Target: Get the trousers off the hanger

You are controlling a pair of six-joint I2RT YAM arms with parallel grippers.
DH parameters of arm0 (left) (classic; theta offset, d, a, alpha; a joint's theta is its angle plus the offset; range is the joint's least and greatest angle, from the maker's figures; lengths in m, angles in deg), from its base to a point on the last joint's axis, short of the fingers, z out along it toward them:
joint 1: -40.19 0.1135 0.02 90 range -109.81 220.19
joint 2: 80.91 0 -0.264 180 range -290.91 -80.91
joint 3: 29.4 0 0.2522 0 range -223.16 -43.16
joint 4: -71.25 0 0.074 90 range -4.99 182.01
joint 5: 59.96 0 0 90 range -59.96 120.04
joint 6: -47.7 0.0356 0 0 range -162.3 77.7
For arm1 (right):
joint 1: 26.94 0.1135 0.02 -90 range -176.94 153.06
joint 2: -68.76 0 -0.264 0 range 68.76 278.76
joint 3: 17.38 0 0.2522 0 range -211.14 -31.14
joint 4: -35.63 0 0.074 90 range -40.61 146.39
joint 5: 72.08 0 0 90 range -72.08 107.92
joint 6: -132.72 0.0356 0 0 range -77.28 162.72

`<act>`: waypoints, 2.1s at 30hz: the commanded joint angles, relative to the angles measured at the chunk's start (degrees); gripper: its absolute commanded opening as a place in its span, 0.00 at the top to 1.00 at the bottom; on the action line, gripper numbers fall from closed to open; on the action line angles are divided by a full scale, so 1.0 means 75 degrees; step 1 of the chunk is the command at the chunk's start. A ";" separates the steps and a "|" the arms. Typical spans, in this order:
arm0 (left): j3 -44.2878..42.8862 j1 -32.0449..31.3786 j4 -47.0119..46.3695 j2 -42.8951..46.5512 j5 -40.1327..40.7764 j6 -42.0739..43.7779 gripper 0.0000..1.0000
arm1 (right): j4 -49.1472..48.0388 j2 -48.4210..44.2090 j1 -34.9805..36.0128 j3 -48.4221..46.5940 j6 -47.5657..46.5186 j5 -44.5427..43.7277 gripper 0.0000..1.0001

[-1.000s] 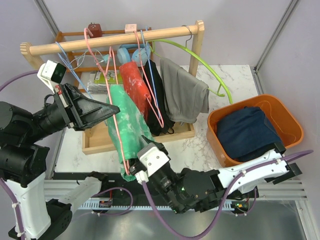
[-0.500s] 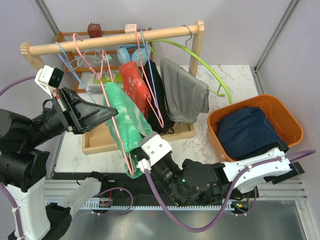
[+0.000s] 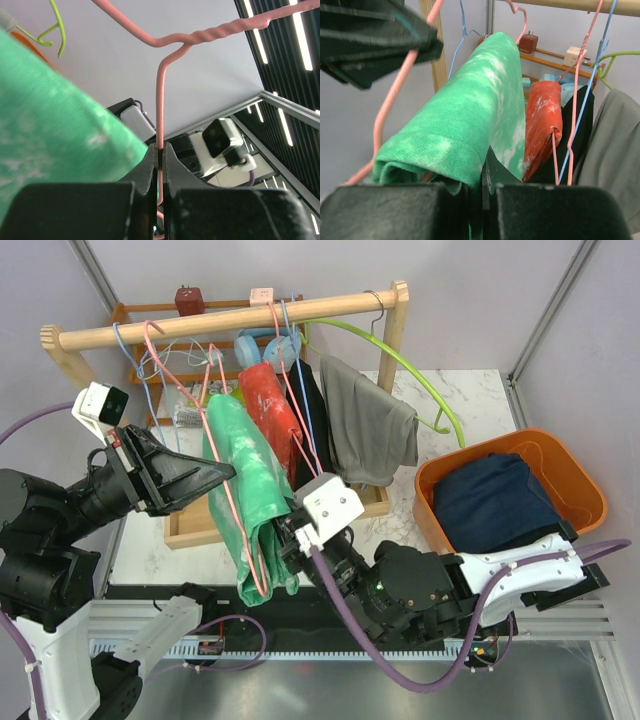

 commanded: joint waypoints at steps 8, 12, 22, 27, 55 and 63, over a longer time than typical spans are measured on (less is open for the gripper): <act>0.0514 -0.0013 0.0681 0.0451 0.0309 0.0421 0.98 | 0.0237 -0.0113 0.0114 -0.2473 0.0739 0.0487 1.00; 0.0829 -0.0013 0.0751 0.0685 0.0403 0.0456 0.98 | 0.0296 -0.0324 0.0114 -0.2674 0.0949 0.0510 1.00; 0.1592 -0.0013 0.1618 0.1330 0.0731 0.0714 0.98 | 0.0658 -0.0582 0.0208 -0.3224 0.1255 0.1014 1.00; 0.1418 -0.0013 0.2354 0.1319 0.0965 0.1018 0.98 | 0.1291 -0.0746 0.0266 -0.3483 0.1301 0.1669 1.00; -0.0364 -0.0002 0.2839 -0.1200 0.0661 0.1957 0.98 | 0.6530 -0.3816 0.0278 -0.0262 0.4852 0.5444 1.00; -0.0002 -0.0013 0.2732 -0.0921 0.0532 0.1792 0.98 | 0.7395 -0.4331 0.0278 0.0817 0.6386 0.4121 1.00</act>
